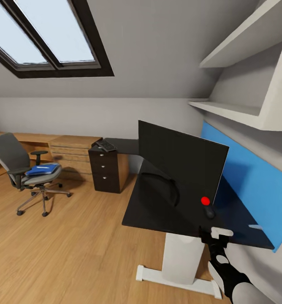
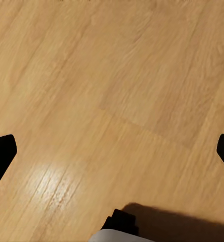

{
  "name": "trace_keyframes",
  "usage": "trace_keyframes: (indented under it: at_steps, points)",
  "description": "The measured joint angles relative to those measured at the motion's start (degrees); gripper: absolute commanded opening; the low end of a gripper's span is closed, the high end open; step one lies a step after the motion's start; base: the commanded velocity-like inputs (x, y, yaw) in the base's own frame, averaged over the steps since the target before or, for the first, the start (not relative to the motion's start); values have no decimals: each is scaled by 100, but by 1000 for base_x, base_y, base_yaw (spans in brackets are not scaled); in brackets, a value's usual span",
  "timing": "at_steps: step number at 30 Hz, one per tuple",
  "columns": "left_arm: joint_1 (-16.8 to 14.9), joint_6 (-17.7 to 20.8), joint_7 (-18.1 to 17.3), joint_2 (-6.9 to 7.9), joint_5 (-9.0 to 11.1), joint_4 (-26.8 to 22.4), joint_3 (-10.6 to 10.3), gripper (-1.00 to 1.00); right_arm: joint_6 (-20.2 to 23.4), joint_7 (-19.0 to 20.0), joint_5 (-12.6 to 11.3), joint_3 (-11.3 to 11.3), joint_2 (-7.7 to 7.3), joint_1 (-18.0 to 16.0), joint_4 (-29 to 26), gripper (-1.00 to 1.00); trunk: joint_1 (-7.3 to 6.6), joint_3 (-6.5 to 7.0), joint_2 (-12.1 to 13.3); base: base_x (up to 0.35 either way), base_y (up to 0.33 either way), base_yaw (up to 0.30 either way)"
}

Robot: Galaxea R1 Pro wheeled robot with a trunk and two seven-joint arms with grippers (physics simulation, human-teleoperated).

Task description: In the bedroom, organize the workspace by keeping the computer under the desk, ensuring the monitor is on the desk, placing the keyboard on the desk next to the monitor, placing the mouse on the desk next to the keyboard, moving the folder from the swivel chair onto the desk next to the mouse, stacking the notebook on top of the folder with the pen on top of the notebook, and positioning the swivel chair next to the desk.

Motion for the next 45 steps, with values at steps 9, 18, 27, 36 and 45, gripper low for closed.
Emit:
trace_keyframes:
  at_steps: [9, 18, 27, 36, 45]
  points:
    - [0, -6, 0, 2, 0, -1, 0, 100, 12, 5, -8, -4, -71, 0, 26, 100, 1, 0, 0, 40, 0, 0]
    - [0, -6, 0, 0, 0, -4, 0, 100, 65, 16, -18, -6, -161, -49, 381, 100, 1, 0, 0, 2, 0, 0]
    - [0, -16, 0, -1, -6, -8, -3, 100, 316, 55, -22, -1, -187, -273, 602, 100, 1, 1, -1, 0, 0, 0]
    - [0, -131, -2, -3, 4, -52, -4, 100, 308, 52, -19, -3, -188, -292, 633, 100, 1, 1, -1, 0, 0, 0]
    - [0, -177, 35, -42, 12, -28, 6, 100, 14, 228, -156, -64, -119, -304, 690, 100, 1, 1, 0, 0, 0, 0]
